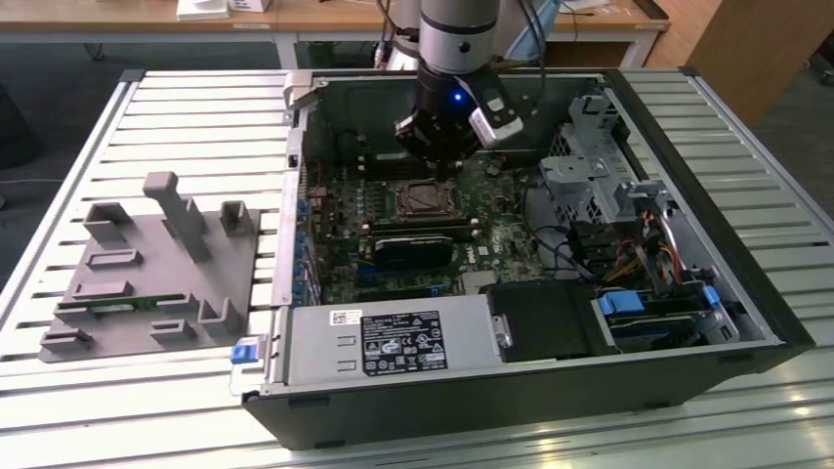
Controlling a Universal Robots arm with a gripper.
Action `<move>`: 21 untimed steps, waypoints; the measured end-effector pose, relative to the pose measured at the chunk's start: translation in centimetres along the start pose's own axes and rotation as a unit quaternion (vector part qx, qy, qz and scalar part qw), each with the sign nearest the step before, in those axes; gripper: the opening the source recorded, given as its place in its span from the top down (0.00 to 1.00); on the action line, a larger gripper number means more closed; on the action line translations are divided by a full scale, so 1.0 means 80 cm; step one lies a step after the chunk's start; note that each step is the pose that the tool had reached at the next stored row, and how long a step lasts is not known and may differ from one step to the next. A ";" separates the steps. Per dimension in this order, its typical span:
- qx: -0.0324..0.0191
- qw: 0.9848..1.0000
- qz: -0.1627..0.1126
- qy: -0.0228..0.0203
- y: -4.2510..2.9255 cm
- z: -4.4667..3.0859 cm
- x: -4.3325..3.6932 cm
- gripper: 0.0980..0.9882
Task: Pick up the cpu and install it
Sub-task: 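Install the second cpu locking lever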
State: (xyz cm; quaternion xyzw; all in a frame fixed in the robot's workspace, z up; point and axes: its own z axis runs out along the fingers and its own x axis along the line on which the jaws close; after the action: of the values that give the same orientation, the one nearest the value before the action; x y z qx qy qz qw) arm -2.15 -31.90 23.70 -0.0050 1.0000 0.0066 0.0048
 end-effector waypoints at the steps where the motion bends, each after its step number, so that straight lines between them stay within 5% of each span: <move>1: 0.000 1.000 0.000 0.000 -0.0041 0.0001 0.000 0.98; 12: 0.000 1.000 0.000 0.000 -0.0361 0.0002 0.001 0.98; 21: 0.000 1.000 0.000 0.000 -0.0451 0.0004 0.016 0.98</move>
State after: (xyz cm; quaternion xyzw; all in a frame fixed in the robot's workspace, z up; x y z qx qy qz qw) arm -3.37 -35.52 23.61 -0.0050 1.0000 0.0066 0.0048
